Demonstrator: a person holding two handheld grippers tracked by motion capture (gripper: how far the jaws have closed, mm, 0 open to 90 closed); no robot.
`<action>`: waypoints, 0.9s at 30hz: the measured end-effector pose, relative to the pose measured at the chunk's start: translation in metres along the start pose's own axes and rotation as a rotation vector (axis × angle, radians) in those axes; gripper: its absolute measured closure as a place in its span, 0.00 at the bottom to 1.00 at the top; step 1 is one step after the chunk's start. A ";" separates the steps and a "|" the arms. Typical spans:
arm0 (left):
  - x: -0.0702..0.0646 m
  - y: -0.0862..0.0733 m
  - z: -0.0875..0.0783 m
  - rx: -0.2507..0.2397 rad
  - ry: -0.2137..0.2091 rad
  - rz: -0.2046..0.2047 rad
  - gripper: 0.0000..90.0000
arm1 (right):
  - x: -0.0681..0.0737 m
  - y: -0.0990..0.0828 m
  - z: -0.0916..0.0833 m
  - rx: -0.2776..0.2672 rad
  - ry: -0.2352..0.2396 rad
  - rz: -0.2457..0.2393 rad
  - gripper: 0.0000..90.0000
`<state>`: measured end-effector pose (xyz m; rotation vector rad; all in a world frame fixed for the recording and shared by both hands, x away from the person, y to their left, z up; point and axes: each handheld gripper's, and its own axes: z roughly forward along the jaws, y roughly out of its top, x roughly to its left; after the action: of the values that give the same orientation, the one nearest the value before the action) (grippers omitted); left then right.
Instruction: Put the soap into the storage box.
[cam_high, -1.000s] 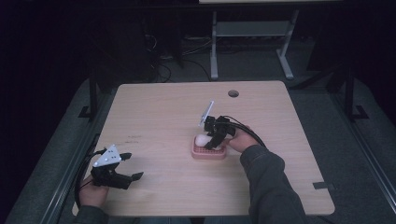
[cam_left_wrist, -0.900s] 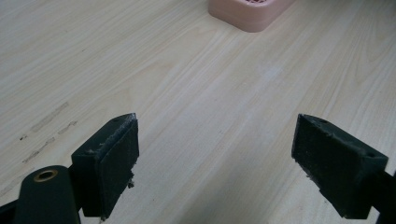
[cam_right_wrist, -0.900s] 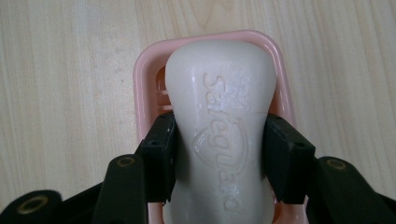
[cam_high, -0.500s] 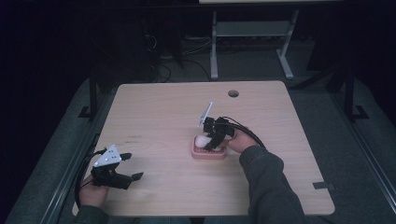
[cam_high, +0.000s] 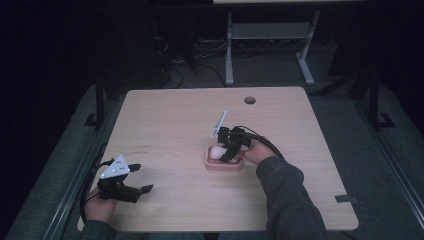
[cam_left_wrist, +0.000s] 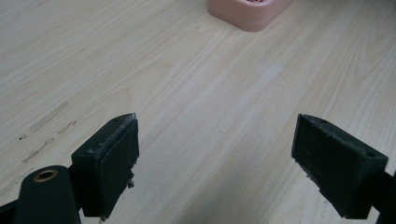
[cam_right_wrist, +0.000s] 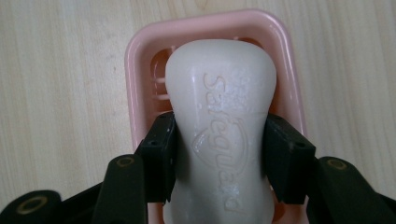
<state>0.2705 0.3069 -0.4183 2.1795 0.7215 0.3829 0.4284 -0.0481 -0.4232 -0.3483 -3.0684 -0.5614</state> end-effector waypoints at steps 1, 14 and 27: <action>0.000 0.000 0.000 0.001 0.000 0.000 0.16 | 0.001 0.000 0.001 0.010 -0.002 0.004 0.54; -0.001 0.000 0.000 -0.001 -0.001 0.002 0.16 | 0.002 -0.004 -0.002 -0.039 -0.005 0.008 0.49; 0.000 0.000 0.000 0.002 0.001 0.001 0.16 | 0.003 -0.014 -0.014 -0.108 -0.018 0.030 0.44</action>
<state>0.2705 0.3063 -0.4185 2.1816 0.7213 0.3842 0.4222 -0.0650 -0.4147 -0.4018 -3.0515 -0.7287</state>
